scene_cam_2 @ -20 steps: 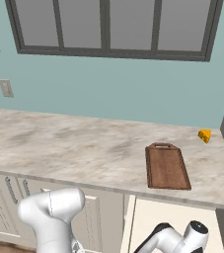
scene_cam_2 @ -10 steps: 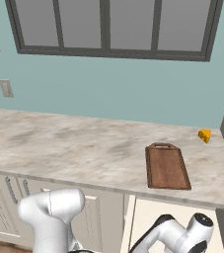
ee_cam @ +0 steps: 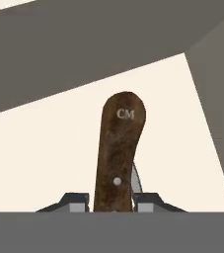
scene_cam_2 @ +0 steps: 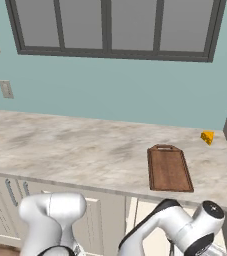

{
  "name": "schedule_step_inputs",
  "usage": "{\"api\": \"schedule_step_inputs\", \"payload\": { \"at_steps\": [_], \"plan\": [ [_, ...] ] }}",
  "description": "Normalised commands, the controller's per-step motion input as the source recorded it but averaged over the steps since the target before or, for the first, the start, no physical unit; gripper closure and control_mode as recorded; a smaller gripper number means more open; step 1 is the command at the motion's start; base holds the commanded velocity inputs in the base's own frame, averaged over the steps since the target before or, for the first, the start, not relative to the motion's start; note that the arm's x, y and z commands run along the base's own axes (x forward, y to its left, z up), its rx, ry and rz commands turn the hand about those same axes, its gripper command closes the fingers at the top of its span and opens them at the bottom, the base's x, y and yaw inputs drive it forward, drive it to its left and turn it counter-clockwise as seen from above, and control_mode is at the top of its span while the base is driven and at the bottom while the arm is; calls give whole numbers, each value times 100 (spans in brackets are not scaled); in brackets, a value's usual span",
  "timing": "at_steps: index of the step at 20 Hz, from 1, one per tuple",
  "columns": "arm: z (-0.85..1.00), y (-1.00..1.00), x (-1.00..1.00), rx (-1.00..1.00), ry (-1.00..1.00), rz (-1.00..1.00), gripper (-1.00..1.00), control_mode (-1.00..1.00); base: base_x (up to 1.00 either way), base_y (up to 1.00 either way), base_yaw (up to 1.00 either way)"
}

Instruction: Open the drawer on the right and place the cutting tools on the cutting board.

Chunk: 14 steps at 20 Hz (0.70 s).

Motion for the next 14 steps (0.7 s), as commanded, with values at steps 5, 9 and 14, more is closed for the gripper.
{"api": "schedule_step_inputs", "payload": {
  "at_steps": [5, 9, 14],
  "plan": [
    [99, 80, 29, 0, -23, 0, 100, -100, 0, 0, 0],
    [89, 72, 53, 0, -20, 0, 100, -100, 0, 0, 0],
    [64, 53, 76, 0, -5, 2, 100, -100, 0, 0, 0]
  ]
}}
